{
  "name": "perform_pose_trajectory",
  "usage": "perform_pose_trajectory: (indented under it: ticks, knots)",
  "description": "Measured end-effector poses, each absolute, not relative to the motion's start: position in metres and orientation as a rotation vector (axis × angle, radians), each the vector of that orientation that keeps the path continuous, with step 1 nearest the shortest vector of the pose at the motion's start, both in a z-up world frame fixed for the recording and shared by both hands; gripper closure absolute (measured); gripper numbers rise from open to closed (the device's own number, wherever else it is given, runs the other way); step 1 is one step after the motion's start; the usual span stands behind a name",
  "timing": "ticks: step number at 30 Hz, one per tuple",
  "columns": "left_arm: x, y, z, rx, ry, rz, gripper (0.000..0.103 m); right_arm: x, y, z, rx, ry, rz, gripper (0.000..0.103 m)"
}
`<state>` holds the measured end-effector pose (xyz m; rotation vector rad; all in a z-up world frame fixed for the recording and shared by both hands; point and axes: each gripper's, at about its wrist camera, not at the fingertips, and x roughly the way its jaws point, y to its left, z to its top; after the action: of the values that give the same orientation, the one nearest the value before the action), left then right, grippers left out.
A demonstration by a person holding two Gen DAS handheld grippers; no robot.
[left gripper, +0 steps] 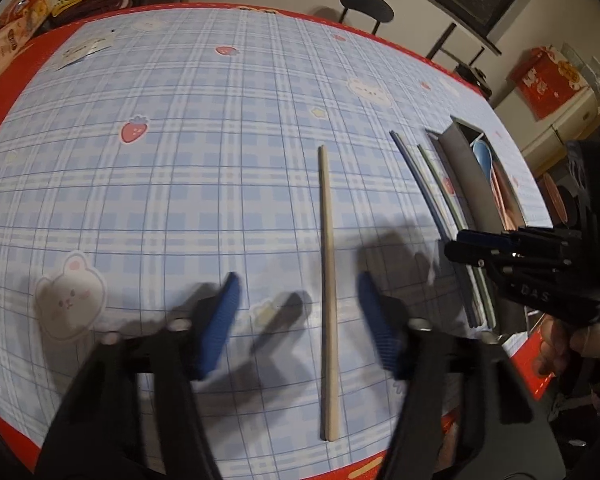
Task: Organize utensils
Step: 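Move both tools back over the remaining chopsticks on the cloth, then close the right tool on the blue chopstick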
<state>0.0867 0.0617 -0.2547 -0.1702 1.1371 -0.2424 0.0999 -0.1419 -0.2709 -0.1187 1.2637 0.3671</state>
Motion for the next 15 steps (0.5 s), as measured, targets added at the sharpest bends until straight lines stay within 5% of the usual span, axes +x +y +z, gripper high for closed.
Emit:
perform_pose_trajectory:
  ticks: [5, 15]
  knots:
    - [0.087, 0.060, -0.259, -0.174, 1.149, -0.247, 0.069, 0.101, -0.141, -0.273, -0.122, 1.257, 0.363, 0.085]
    - [0.091, 0.051, -0.262, -0.163, 1.154, -0.253, 0.071, 0.108, -0.141, -0.277, -0.104, 1.235, 0.330, 0.085]
